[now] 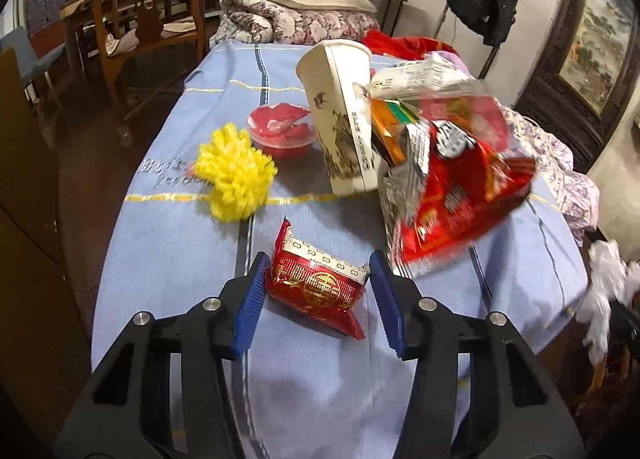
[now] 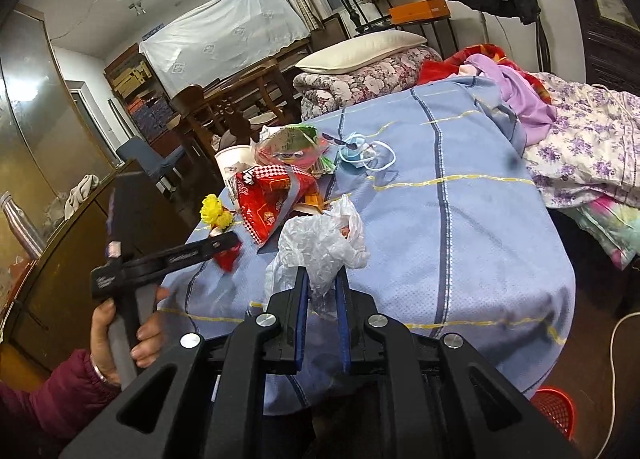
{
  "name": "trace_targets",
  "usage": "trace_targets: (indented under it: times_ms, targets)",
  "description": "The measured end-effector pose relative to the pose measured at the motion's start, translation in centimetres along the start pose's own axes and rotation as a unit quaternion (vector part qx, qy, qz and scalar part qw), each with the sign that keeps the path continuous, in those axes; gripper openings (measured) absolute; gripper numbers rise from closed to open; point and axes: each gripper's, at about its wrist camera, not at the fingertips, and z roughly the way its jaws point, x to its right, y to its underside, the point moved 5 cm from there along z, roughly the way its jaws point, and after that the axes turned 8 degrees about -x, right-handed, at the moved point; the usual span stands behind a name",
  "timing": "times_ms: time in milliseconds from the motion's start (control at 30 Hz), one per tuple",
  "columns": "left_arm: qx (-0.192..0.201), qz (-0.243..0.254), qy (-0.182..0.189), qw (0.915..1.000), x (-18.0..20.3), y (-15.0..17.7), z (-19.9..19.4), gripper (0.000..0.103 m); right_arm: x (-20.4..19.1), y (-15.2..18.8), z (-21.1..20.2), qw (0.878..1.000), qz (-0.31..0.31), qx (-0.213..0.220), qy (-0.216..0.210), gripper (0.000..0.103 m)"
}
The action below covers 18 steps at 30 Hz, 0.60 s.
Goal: Collect trash
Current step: 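Grasp the white plastic bag with the right tool while the left tool grasps the red snack wrapper, then carry both items to the red wastebasket while the right tool drops the white bag in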
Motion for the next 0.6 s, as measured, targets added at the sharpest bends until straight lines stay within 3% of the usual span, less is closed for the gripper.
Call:
trace_targets:
  times_ms: [267, 400, 600]
  targets:
    - [-0.006, -0.009, 0.003, 0.9999, -0.8, 1.5, -0.6, 0.052, 1.2, 0.5, 0.0, 0.999, 0.032, -0.009, -0.016, 0.014]
    - [-0.008, -0.014, -0.003, 0.9999, -1.0, 1.5, -0.3, 0.057, 1.3, 0.4, -0.4, 0.999, 0.037, -0.006, -0.017, 0.015]
    - [0.004, -0.001, -0.015, 0.9999, -0.6, 2.3, -0.8, 0.053, 1.8, 0.4, -0.5, 0.999, 0.044, -0.004, -0.015, 0.015]
